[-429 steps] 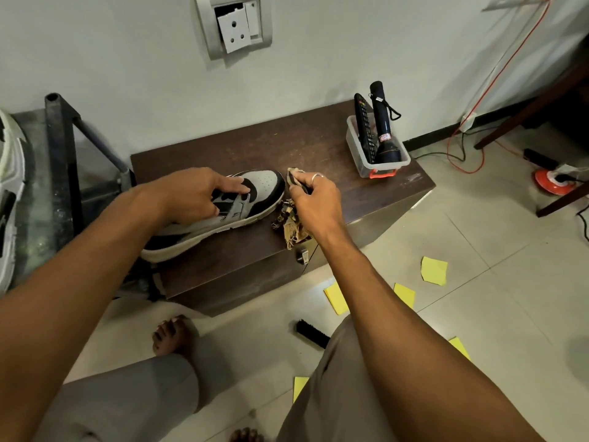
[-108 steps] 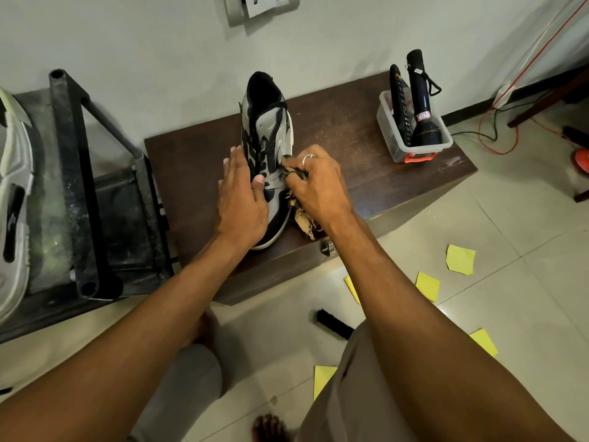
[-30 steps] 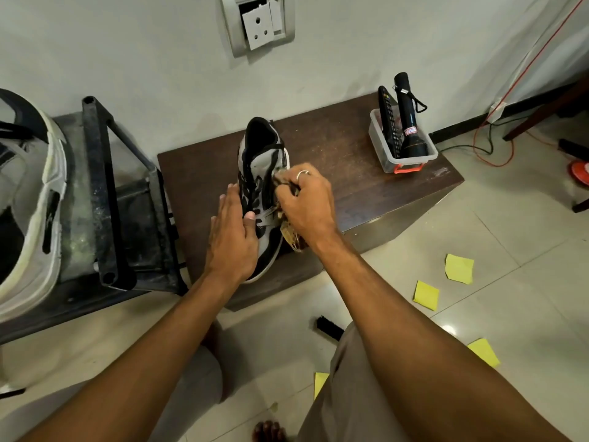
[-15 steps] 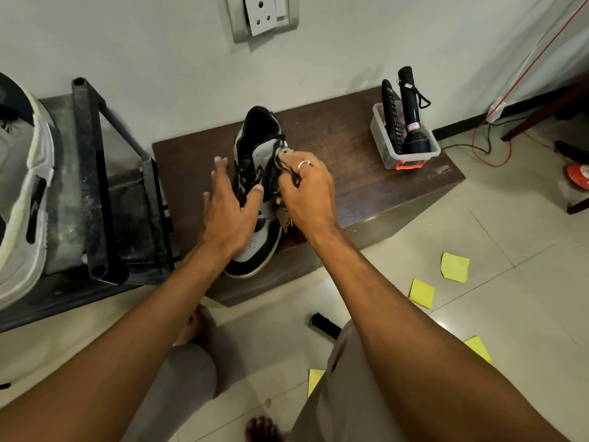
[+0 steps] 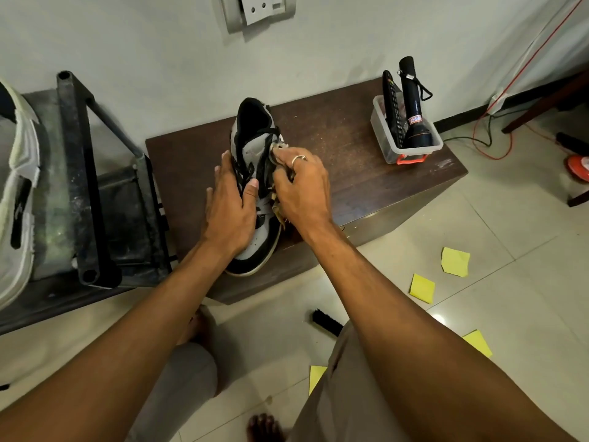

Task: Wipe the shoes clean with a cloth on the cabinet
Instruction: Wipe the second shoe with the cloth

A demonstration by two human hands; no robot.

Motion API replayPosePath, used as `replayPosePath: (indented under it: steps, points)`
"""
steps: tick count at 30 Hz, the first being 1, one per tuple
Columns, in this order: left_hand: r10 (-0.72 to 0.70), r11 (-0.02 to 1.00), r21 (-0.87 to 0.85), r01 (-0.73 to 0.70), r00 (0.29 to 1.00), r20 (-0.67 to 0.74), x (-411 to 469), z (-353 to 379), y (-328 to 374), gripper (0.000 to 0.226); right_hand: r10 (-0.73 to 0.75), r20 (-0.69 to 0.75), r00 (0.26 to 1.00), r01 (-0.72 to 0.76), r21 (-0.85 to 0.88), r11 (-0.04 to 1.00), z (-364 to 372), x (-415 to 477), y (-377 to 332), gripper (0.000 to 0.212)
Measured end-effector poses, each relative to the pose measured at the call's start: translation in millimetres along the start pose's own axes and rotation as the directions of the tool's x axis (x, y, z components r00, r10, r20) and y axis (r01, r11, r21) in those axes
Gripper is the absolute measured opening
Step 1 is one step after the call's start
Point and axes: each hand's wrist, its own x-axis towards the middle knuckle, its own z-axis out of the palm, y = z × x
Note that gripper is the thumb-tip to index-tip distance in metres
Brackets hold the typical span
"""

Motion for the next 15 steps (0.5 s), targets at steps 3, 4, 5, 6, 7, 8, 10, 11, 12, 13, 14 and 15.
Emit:
replayPosePath:
  steps: [3,4,5,6,7,8,10,11,12,13,14,15]
  points:
    - [-0.004,1.000,0.000,0.004,1.000,-0.006,0,1,0,0.066,0.021,0.081,0.996,-0.020,-0.009,1.000,1,-2,0,0.031]
    - [0.000,1.000,-0.003,0.000,1.000,-0.005,0,1,-1,0.066,0.040,0.085,0.996,-0.040,-0.001,0.999,0,-3,1,0.024]
    - [0.001,1.000,-0.002,-0.001,1.000,-0.004,1,2,-2,0.066,0.061,0.095,0.994,-0.061,-0.003,0.998,-1,-4,0,0.015]
    - [0.000,1.000,0.000,0.000,1.000,-0.002,1,2,-2,0.066,0.065,0.103,0.993,-0.064,-0.014,0.998,-3,-6,0,0.011]
    - [-0.002,1.000,-0.001,0.002,1.000,-0.001,2,2,-3,0.066,0.057,0.105,0.993,-0.055,-0.023,0.998,-4,-7,-1,0.015]
    - [0.001,1.000,-0.005,-0.001,1.000,-0.001,1,2,-3,0.066,0.045,0.091,0.995,-0.045,-0.002,0.999,-4,-7,-1,0.016]
    - [0.007,1.000,-0.014,-0.007,1.000,-0.002,0,2,-2,0.065,-0.003,0.008,1.000,0.002,0.118,0.993,-4,-7,-2,0.011]
    - [0.006,1.000,-0.015,-0.006,1.000,-0.001,0,2,-2,0.064,-0.037,-0.035,0.999,0.042,0.154,0.987,-3,-6,-4,0.016]
    - [0.006,1.000,-0.018,-0.006,1.000,-0.001,1,2,-2,0.064,-0.072,-0.056,0.996,0.080,0.163,0.983,-1,-5,-5,0.023]
    - [0.008,1.000,-0.024,-0.008,1.000,-0.002,1,2,-3,0.064,-0.094,-0.046,0.994,0.101,0.158,0.982,0,-5,-7,0.028]
    - [0.011,1.000,-0.029,-0.011,1.000,-0.003,1,3,-4,0.064,-0.113,-0.022,0.993,0.115,0.151,0.982,2,-5,-8,0.031]
    - [0.012,0.999,-0.033,-0.012,1.000,-0.004,2,3,-5,0.064,-0.120,0.008,0.993,0.118,0.138,0.983,4,-6,-9,0.032]
